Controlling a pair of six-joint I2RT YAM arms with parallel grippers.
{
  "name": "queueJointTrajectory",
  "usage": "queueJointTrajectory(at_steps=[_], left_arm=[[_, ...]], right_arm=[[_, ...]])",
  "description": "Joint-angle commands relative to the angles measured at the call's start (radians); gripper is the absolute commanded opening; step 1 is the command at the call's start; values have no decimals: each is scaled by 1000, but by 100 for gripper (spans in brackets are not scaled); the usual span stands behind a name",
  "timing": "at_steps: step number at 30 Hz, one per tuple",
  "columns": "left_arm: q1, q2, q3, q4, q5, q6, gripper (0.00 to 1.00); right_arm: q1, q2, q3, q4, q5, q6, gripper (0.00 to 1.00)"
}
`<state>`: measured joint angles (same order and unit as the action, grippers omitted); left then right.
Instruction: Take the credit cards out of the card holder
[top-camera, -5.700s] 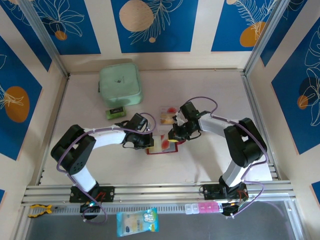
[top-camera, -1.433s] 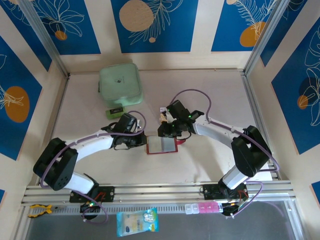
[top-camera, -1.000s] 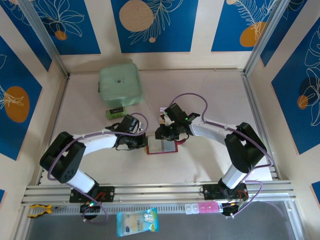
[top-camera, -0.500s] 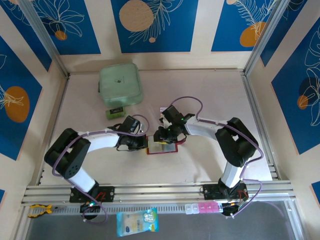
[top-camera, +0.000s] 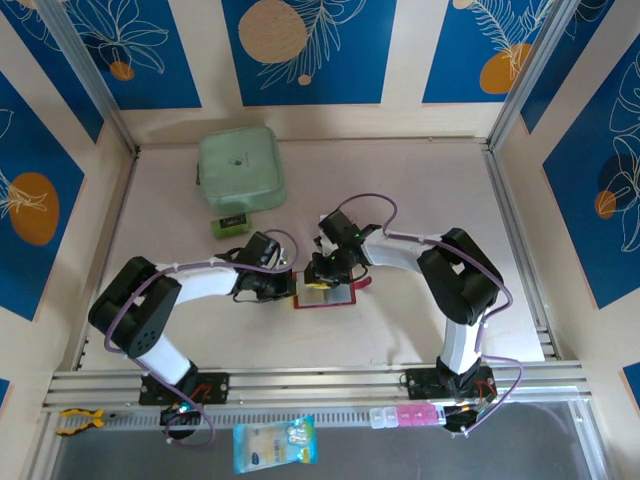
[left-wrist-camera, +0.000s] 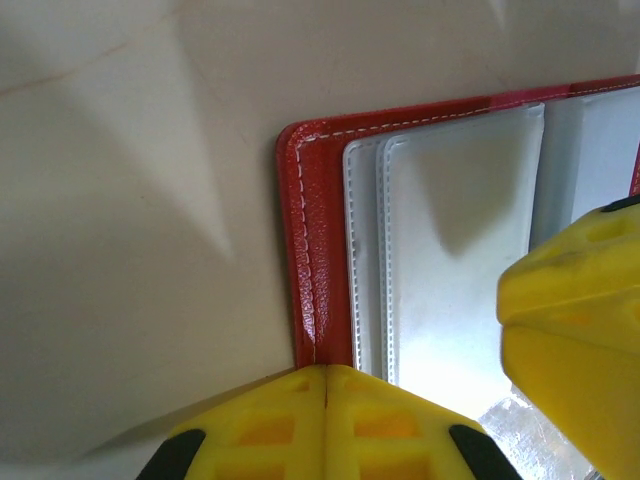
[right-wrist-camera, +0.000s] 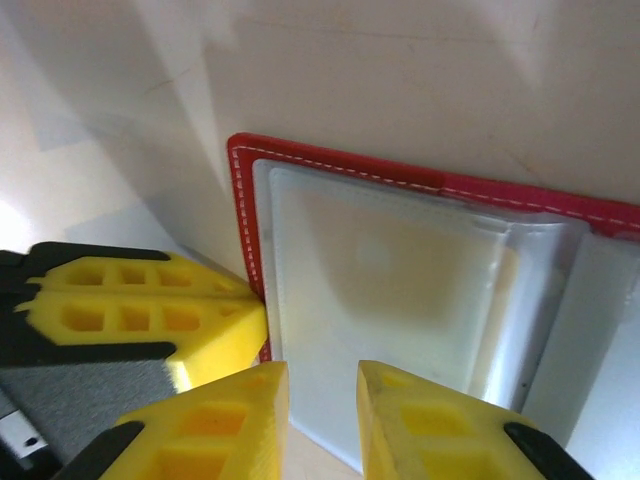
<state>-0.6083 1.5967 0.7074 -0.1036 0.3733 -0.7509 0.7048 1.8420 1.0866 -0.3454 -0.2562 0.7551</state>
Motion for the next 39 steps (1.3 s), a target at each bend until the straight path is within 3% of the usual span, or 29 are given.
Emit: queueJointTrajectory(at_steps=[1, 19, 39], left_arm=[[10, 12, -24, -8, -25, 8, 0], [21, 11, -17, -36, -33, 27, 0], [21, -112, 42, -25, -3, -58, 9]], right_arm=[[6, 23, 22, -41, -17, -19, 25], [-34, -22, -34, -99, 41, -74, 25], [-141, -20, -220, 196, -212, -54, 25]])
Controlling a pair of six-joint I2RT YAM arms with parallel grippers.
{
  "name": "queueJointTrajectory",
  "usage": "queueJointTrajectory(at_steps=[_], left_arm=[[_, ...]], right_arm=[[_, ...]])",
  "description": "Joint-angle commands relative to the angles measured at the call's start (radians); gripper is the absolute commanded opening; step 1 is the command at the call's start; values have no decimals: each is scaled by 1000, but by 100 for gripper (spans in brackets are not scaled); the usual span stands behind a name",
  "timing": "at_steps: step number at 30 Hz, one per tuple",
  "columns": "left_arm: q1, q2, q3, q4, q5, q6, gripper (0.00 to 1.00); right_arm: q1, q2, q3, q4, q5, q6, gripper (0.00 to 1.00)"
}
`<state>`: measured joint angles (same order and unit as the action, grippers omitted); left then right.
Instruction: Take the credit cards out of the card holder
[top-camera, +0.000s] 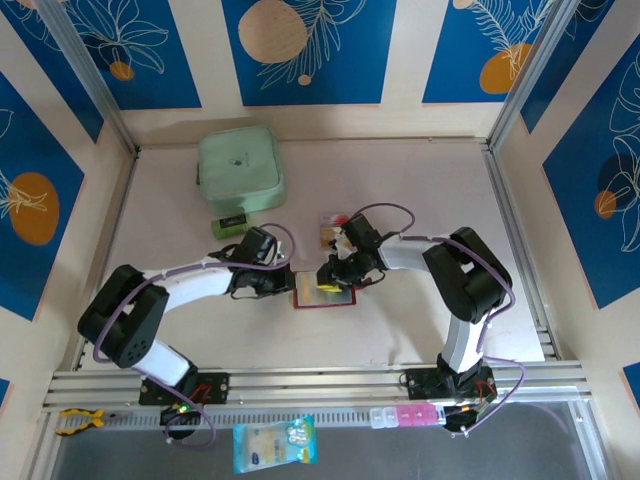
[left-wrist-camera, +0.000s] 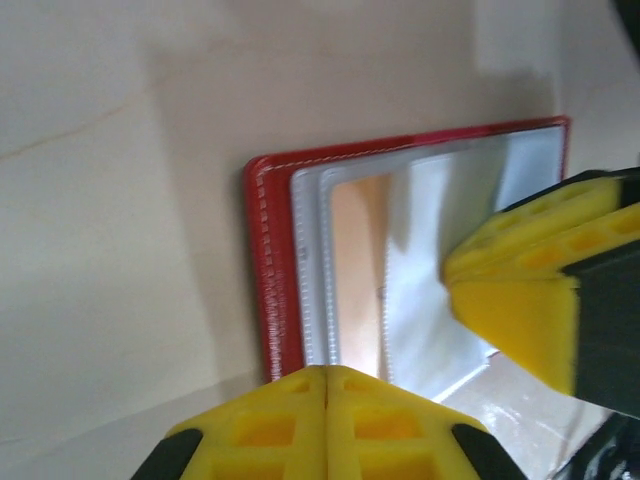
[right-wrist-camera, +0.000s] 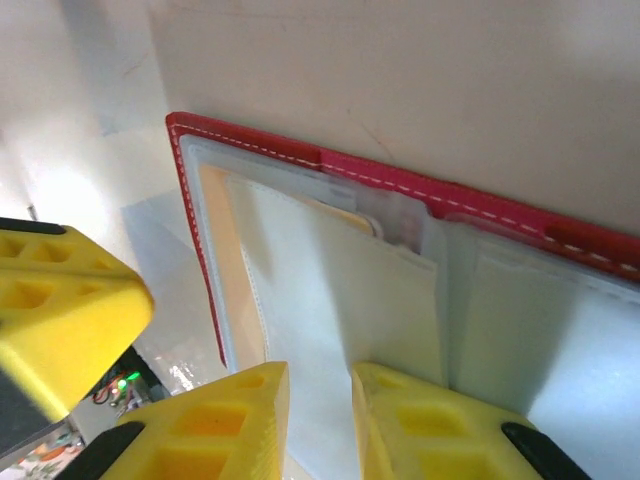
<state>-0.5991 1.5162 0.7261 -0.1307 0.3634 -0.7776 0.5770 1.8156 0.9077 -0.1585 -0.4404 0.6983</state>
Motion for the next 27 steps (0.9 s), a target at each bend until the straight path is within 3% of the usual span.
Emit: queueJointTrajectory(at_steps=[1, 15, 27], left_arm=[[12, -33, 23, 17, 13, -42, 10], [-15, 90, 43, 143, 79, -117, 25], [-44, 149, 55, 169, 107, -134, 28]], right_arm=[[-18, 8, -48, 20, -34, 5, 25], [-45, 44, -105, 130, -114, 29, 24], [-52, 50, -119, 158, -133, 35, 24]])
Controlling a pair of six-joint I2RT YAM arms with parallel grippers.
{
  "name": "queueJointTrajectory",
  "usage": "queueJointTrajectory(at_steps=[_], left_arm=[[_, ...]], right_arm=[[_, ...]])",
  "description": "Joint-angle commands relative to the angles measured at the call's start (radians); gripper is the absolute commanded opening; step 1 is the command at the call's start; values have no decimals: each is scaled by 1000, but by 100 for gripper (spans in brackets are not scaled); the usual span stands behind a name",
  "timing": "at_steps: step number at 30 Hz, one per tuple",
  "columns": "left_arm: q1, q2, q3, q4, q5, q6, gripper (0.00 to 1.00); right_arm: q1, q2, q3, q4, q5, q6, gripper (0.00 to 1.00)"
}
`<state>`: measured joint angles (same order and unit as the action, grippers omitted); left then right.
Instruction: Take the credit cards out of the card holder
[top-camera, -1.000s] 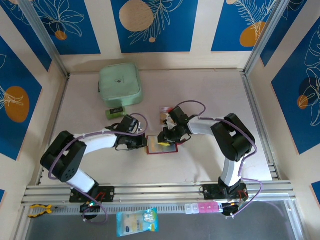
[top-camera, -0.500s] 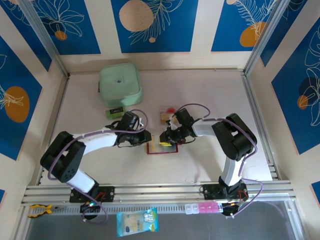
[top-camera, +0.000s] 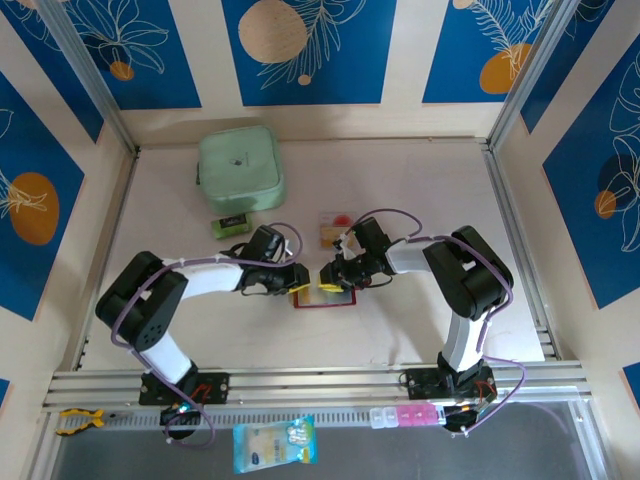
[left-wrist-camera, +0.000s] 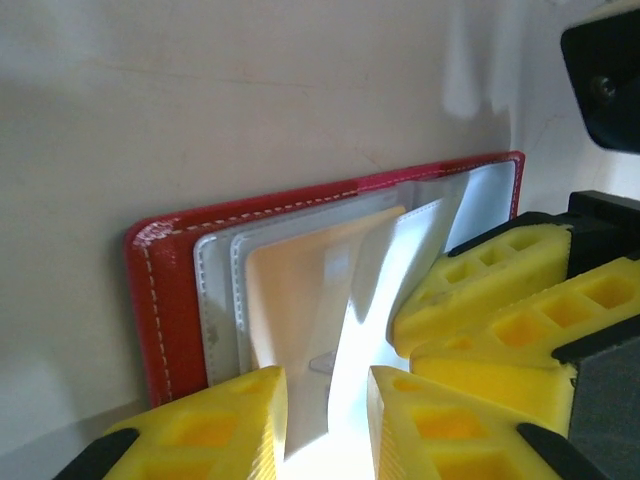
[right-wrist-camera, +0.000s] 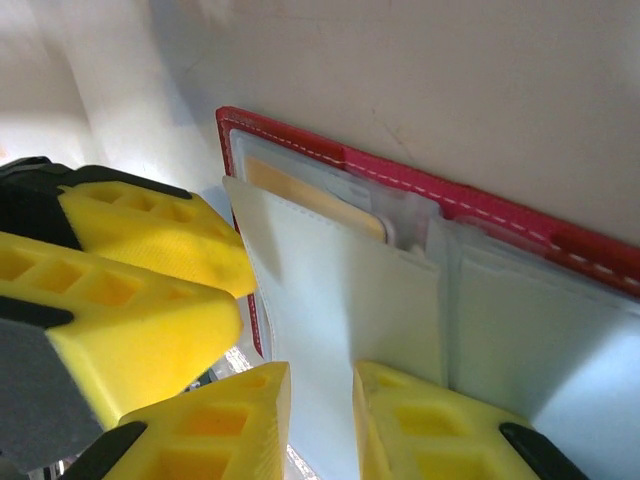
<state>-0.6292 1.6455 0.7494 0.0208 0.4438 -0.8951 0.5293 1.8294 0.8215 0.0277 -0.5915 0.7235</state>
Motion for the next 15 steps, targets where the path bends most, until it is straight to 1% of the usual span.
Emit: queueJointTrajectory(at_steps=[1, 11, 15], left_arm=[[-16, 22, 32, 18, 29, -18, 28], [-34, 51, 57, 39, 44, -37, 23], [-38, 51, 60, 48, 54, -48, 20]], right_arm=[[-5, 36, -34, -26, 18, 9, 24], [-5, 25, -47, 9, -2, 31, 24], [-5, -10, -49, 6, 4, 43, 25]])
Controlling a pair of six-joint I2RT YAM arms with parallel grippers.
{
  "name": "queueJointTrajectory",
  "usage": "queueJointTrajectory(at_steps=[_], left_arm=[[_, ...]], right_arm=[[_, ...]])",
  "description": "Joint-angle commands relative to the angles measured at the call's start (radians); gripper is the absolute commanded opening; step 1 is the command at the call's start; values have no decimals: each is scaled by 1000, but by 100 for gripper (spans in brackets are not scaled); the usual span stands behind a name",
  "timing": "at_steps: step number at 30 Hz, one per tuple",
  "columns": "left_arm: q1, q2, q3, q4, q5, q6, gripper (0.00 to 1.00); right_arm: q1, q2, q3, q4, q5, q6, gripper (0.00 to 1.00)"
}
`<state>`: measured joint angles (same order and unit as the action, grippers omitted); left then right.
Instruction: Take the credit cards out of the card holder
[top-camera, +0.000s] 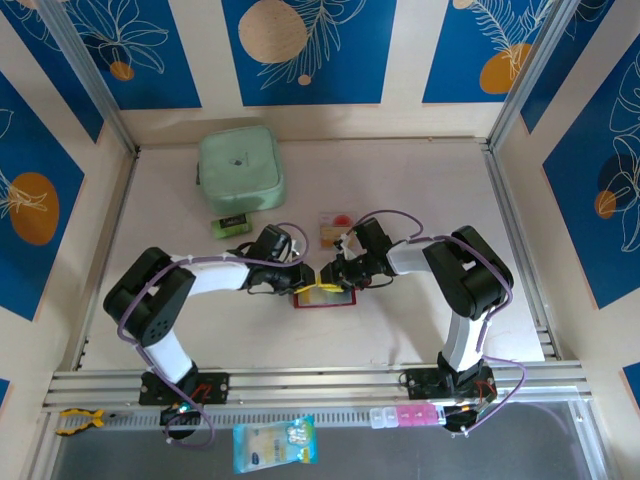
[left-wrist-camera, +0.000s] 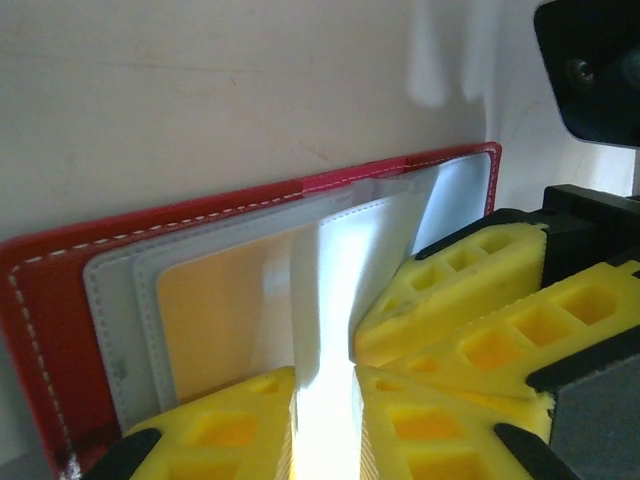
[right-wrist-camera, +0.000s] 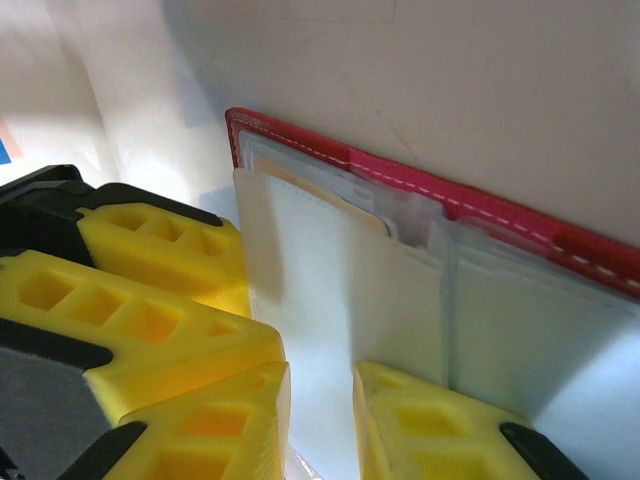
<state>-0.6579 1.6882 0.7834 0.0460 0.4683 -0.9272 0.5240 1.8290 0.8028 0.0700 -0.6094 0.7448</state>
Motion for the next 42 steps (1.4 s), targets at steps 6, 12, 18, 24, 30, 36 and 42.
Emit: queueJointTrajectory(at_steps=[6, 12, 18, 24, 30, 36, 42], left_arm=[[-15, -17, 31, 13, 33, -21, 22], [-31, -38, 58, -11, 34, -25, 26], [-63, -16, 108, -26, 36, -31, 31], [-100, 36, 165, -26, 34, -37, 36], [-123, 93, 209, -16, 39, -41, 38], [-125, 123, 215, 1, 39, -45, 41], [-124, 118, 215, 5, 43, -35, 43]], right_arm=[[-2, -123, -21, -105, 64, 12, 27], [-36, -230, -20, -190, 102, -19, 28], [-79, -304, -25, -251, 117, -45, 28], [-133, -366, -26, -319, 155, -65, 28], [-169, -409, -29, -359, 167, -77, 30], [-176, -428, -31, -380, 183, -76, 31], [-168, -416, -30, -377, 177, -65, 31]])
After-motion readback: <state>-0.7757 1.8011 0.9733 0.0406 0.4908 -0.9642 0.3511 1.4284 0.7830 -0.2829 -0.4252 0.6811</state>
